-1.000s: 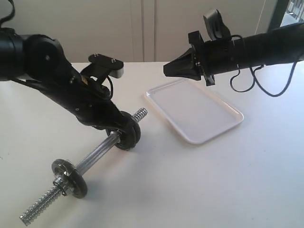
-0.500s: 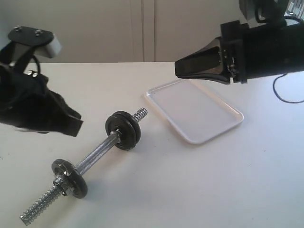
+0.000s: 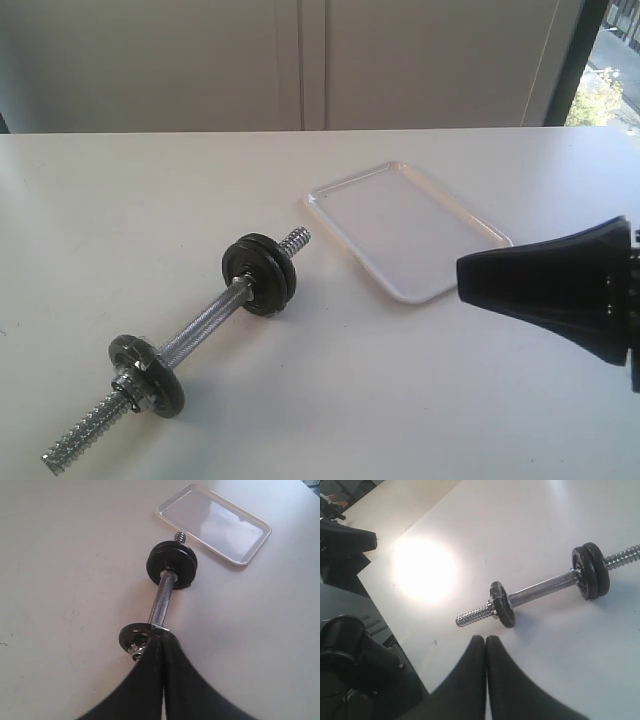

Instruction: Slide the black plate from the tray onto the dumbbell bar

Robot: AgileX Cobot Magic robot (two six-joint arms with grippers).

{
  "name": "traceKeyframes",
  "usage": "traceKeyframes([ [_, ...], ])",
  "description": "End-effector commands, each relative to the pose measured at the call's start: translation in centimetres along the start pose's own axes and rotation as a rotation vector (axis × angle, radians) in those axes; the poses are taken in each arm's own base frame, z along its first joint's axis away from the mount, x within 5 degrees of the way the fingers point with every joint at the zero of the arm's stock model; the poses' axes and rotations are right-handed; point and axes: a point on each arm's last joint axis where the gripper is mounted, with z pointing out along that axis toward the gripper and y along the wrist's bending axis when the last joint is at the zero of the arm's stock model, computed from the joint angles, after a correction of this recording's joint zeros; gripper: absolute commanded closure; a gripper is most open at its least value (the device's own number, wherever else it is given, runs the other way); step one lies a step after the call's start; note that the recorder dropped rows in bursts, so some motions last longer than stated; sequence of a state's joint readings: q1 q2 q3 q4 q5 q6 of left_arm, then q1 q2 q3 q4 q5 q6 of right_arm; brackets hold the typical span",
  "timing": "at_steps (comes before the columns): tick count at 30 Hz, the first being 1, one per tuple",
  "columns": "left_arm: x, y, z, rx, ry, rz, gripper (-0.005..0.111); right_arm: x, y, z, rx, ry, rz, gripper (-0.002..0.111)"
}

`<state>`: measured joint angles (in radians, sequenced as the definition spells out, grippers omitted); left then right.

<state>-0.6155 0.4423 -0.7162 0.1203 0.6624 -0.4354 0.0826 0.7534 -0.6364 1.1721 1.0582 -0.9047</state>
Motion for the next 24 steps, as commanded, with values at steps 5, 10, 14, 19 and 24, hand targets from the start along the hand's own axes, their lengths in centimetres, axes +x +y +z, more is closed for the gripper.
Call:
traceKeyframes([
  [5,0.2,0.1,-0.1,0.002,-0.001,-0.012,0.107,0.1,0.0,-0.1,0.015,-0.012,0.0,0.107],
  [10,0.3,0.1,-0.4,0.0,-0.018,-0.016,0.107,0.1,0.0,-0.1,0.015,-0.012,0.0,0.107],
  [14,0.4,1.0,-1.5,-0.13,-0.101,-0.146,0.107,0.1,0.0,-0.1,0.017,-0.013,0.001,0.107],
  [19,1.2,1.8,-4.2,-0.397,-0.28,-0.242,0.107,0.2,0.0,-0.1,0.015,-0.011,0.002,0.107],
  [24,3.1,0.6,-7.4,-0.555,-0.477,-0.239,0.107,0.2,0.0,-0.1,0.015,-0.011,0.002,0.107],
])
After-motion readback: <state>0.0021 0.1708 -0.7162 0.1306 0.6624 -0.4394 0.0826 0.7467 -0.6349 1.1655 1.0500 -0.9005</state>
